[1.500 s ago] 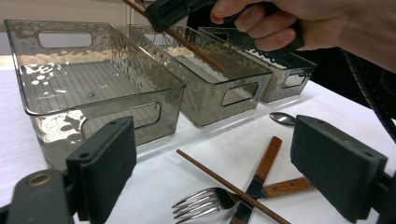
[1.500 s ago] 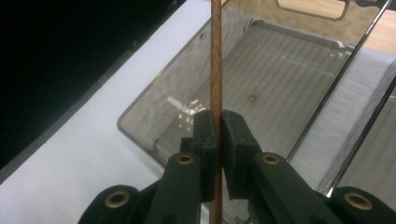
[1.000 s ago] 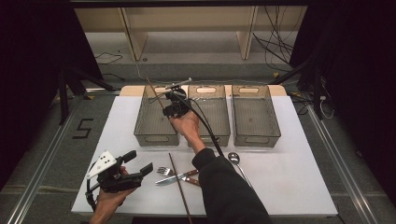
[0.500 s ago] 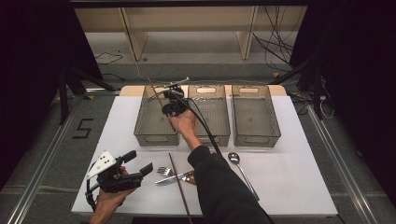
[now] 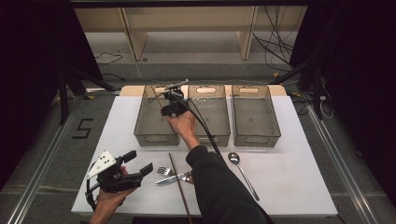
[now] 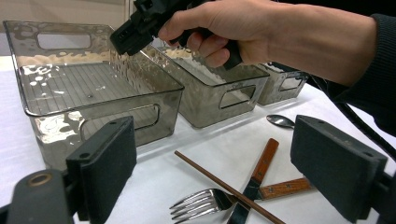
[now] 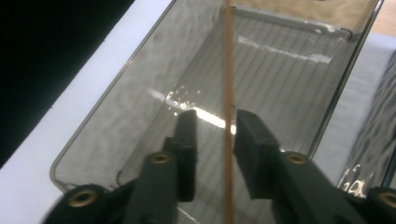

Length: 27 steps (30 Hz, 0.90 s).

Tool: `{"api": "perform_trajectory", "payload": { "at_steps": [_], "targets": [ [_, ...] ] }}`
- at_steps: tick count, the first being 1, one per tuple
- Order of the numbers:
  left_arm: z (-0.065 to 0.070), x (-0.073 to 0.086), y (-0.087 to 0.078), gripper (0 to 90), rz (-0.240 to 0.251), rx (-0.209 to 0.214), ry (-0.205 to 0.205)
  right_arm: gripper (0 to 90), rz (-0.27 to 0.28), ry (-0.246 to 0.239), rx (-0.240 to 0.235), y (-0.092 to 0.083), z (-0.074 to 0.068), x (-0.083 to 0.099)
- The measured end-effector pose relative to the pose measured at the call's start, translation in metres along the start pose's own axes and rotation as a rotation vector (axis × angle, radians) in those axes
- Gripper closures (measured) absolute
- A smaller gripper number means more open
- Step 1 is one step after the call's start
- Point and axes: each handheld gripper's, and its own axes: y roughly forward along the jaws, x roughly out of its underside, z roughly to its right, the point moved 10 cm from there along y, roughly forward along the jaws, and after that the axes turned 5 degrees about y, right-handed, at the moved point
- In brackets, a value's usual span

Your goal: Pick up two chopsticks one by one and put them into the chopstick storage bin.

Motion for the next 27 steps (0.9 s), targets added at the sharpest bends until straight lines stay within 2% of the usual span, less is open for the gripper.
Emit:
{"api": "perform_trajectory", "payload": {
  "at_steps": [6, 12, 14, 16, 20, 27],
  "targets": [
    [-0.001, 0.0, 0.0, 14.0, -0.001, -0.001, 0.0, 53.9, 0.033, -0.027, -0.052, -0.014, -0.009, -0.005],
    [-0.001, 0.0, 0.0, 13.9, 0.005, -0.005, -0.006, 39.3, 0.035, -0.095, -0.103, -0.039, -0.024, 0.003],
    [-0.002, 0.0, 0.0, 13.9, 0.007, -0.009, -0.012, 36.0, 0.035, -0.121, -0.125, -0.049, -0.03, 0.01],
    [-0.004, 0.0, -0.001, 13.9, 0.007, -0.015, -0.012, 34.4, 0.038, -0.15, -0.127, -0.06, -0.032, 0.018],
    [-0.006, -0.001, -0.001, 13.9, 0.009, -0.022, -0.023, 32.0, 0.04, -0.174, -0.15, -0.079, -0.035, 0.039],
    [-0.007, 0.0, 0.0, 13.8, 0.008, -0.028, -0.022, 28.7, 0.035, -0.226, -0.145, -0.104, -0.034, 0.08]
  ]
}}
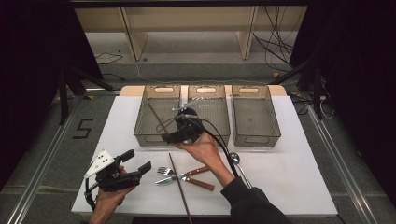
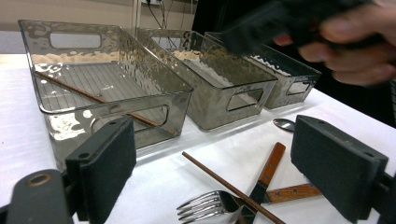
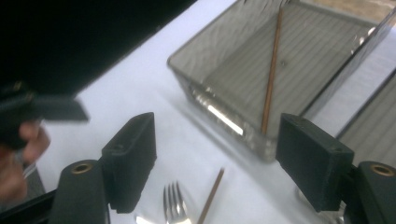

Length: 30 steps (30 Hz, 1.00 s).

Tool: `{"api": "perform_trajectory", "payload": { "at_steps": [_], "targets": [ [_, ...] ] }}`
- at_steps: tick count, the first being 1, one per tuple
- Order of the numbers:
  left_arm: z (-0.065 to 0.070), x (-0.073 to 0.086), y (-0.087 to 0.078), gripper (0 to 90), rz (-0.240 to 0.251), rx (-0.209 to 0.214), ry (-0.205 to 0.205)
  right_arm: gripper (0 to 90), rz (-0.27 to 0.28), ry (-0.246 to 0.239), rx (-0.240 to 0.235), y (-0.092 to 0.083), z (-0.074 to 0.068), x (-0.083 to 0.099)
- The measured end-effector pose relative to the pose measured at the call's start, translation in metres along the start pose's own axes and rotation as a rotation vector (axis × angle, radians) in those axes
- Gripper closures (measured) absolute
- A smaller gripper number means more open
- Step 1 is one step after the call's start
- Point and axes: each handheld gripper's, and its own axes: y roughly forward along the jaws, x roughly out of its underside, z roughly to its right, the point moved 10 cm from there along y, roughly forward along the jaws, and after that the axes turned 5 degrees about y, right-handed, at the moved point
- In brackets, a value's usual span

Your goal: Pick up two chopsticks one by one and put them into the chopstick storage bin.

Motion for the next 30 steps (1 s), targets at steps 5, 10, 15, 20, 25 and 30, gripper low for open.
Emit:
{"api": "perform_trajectory", "payload": {
  "at_steps": [5, 10, 15, 20, 25, 30],
  "targets": [
    [-0.001, 0.0, 0.0, 13.8, 0.0, -0.001, 0.0, 28.2, -0.02, -0.022, -0.008, -0.008, -0.009, 0.027],
    [0.0, 0.0, 0.0, 13.6, -0.003, 0.0, 0.004, 28.2, -0.069, -0.037, -0.016, -0.005, -0.013, 0.057],
    [0.0, 0.001, 0.0, 13.6, -0.005, -0.001, 0.004, 26.5, -0.089, -0.044, -0.022, -0.005, -0.017, 0.078],
    [0.0, 0.001, 0.001, 13.6, -0.006, -0.002, 0.006, 26.2, -0.105, -0.042, -0.035, -0.009, -0.019, 0.092],
    [0.0, 0.001, 0.001, 13.5, -0.006, -0.002, 0.009, 28.7, -0.148, -0.049, -0.037, -0.009, -0.022, 0.112],
    [0.001, 0.001, 0.0, 13.5, -0.007, 0.001, 0.014, 32.3, -0.213, -0.084, -0.023, -0.005, -0.029, 0.132]
  ]
}}
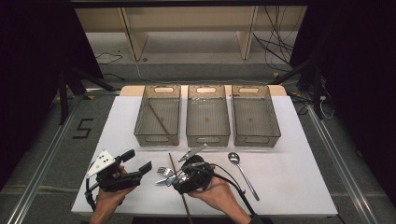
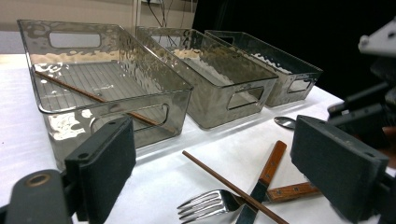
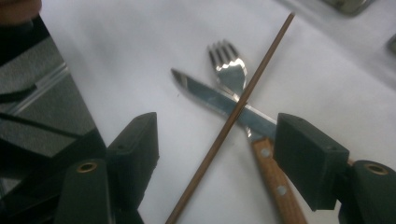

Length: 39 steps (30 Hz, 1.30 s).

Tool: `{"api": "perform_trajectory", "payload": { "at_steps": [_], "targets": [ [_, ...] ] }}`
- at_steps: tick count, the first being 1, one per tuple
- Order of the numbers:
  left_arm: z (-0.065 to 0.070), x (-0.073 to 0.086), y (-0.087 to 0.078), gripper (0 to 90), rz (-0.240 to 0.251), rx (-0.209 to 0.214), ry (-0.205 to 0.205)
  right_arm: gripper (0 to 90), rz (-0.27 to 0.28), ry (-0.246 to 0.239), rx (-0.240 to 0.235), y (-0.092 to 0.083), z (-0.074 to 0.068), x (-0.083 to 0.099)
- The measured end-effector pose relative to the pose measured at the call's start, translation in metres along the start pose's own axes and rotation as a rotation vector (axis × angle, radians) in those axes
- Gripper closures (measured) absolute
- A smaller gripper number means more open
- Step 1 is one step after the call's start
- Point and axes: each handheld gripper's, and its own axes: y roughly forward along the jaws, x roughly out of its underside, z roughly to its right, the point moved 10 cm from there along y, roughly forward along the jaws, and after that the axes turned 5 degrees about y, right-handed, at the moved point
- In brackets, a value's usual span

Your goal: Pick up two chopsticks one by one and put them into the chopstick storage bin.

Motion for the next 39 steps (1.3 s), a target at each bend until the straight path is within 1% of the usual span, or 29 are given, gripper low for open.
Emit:
{"api": "perform_trajectory", "payload": {
  "at_steps": [3, 5, 11, 15, 17, 19, 23, 27, 30, 32, 39],
  "targets": [
    [0.0, 0.0, 0.0, 13.5, 0.003, 0.0, -0.005, 34.2, -0.028, -0.017, 0.005, 0.005, -0.004, 0.007],
    [0.0, 0.0, -0.001, 13.5, 0.002, 0.0, -0.004, 35.6, -0.048, -0.029, 0.021, 0.008, -0.005, 0.011],
    [0.0, 0.0, 0.0, 13.5, -0.001, 0.002, -0.001, 41.1, -0.104, -0.046, 0.043, 0.018, -0.005, 0.023],
    [0.0, 0.0, 0.0, 13.5, 0.0, 0.003, -0.002, 45.2, -0.129, -0.064, 0.047, 0.024, -0.006, 0.028],
    [0.0, 0.0, 0.0, 13.5, 0.001, 0.004, -0.002, 46.7, -0.143, -0.065, 0.054, 0.026, -0.005, 0.03],
    [0.0, 0.0, 0.0, 13.5, 0.001, 0.004, -0.003, 48.5, -0.153, -0.063, 0.049, 0.027, -0.005, 0.032],
    [0.001, 0.0, 0.0, 13.5, 0.001, 0.005, -0.001, 50.5, -0.175, -0.069, 0.055, 0.03, -0.004, 0.035],
    [0.001, 0.0, 0.0, 13.5, 0.0, 0.005, -0.001, 52.1, -0.18, -0.078, 0.062, 0.032, -0.004, 0.035],
    [0.001, 0.0, 0.0, 13.5, 0.0, 0.005, -0.001, 52.9, -0.193, -0.088, 0.076, 0.034, -0.004, 0.036],
    [0.001, 0.0, 0.0, 13.5, 0.001, 0.005, -0.002, 54.3, -0.193, -0.094, 0.084, 0.035, -0.004, 0.037],
    [0.001, 0.0, 0.0, 13.5, 0.0, 0.004, -0.003, 62.5, -0.204, -0.122, 0.119, 0.034, -0.001, 0.037]
  ]
}}
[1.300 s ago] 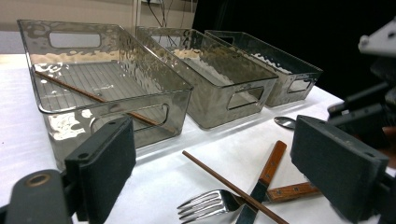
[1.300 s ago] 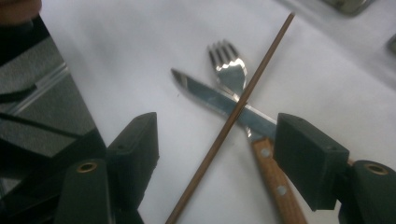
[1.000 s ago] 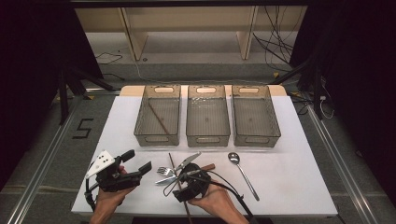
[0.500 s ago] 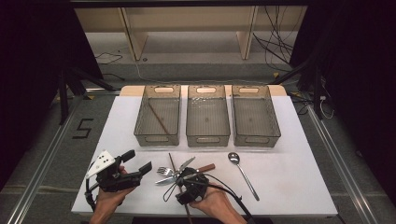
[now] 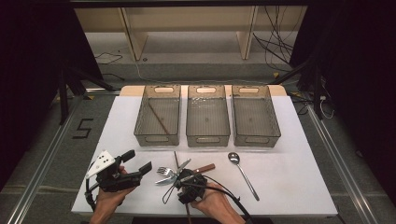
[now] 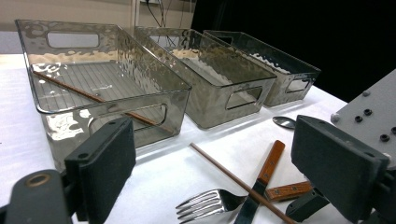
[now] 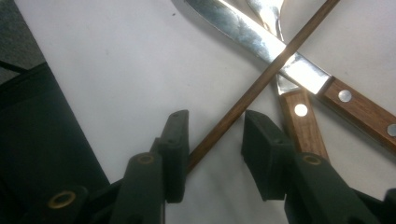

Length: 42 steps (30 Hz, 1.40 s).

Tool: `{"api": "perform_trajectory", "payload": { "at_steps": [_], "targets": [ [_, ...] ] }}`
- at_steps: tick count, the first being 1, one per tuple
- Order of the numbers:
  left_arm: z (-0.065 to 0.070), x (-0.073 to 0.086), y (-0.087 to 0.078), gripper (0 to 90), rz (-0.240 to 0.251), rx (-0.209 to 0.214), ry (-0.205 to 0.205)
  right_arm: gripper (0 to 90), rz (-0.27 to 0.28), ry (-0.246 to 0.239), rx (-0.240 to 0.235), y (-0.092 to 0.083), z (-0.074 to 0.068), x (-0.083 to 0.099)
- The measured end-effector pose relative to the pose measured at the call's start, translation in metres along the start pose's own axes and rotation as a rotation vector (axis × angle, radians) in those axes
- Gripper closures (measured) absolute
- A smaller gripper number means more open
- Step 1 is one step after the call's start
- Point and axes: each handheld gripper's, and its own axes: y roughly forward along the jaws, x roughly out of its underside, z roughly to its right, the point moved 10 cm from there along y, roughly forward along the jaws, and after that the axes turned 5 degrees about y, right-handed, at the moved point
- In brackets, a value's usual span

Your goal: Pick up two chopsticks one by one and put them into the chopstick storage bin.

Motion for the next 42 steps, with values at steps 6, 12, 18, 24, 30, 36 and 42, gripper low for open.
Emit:
{"api": "perform_trajectory", "payload": {
  "at_steps": [6, 12, 18, 24, 30, 36, 42],
  "targets": [
    [0.0, 0.0, 0.0, 13.5, 0.0, 0.001, 0.0, 70.4, -0.015, 0.013, 0.003, -0.002, 0.006, 0.001],
    [0.0, 0.0, 0.0, 13.5, 0.003, 0.0, -0.006, 77.7, -0.015, 0.037, -0.002, -0.003, 0.013, 0.003],
    [0.0, 0.0, 0.0, 13.5, 0.003, 0.001, -0.007, 82.1, -0.005, 0.071, -0.002, -0.005, 0.021, 0.004],
    [0.0, 0.0, 0.0, 13.5, 0.0, 0.002, -0.002, 85.1, 0.014, 0.102, -0.01, -0.006, 0.028, 0.006],
    [0.0, -0.001, -0.001, 13.5, 0.005, 0.002, -0.006, 85.6, 0.031, 0.103, -0.019, -0.01, 0.027, 0.005],
    [-0.001, -0.001, -0.001, 13.5, 0.004, 0.001, -0.006, 85.7, 0.059, 0.099, -0.047, -0.017, 0.027, 0.001],
    [-0.001, -0.001, -0.001, 13.5, 0.005, 0.0, -0.01, 85.7, 0.094, 0.114, -0.064, -0.026, 0.031, -0.004]
  ]
}}
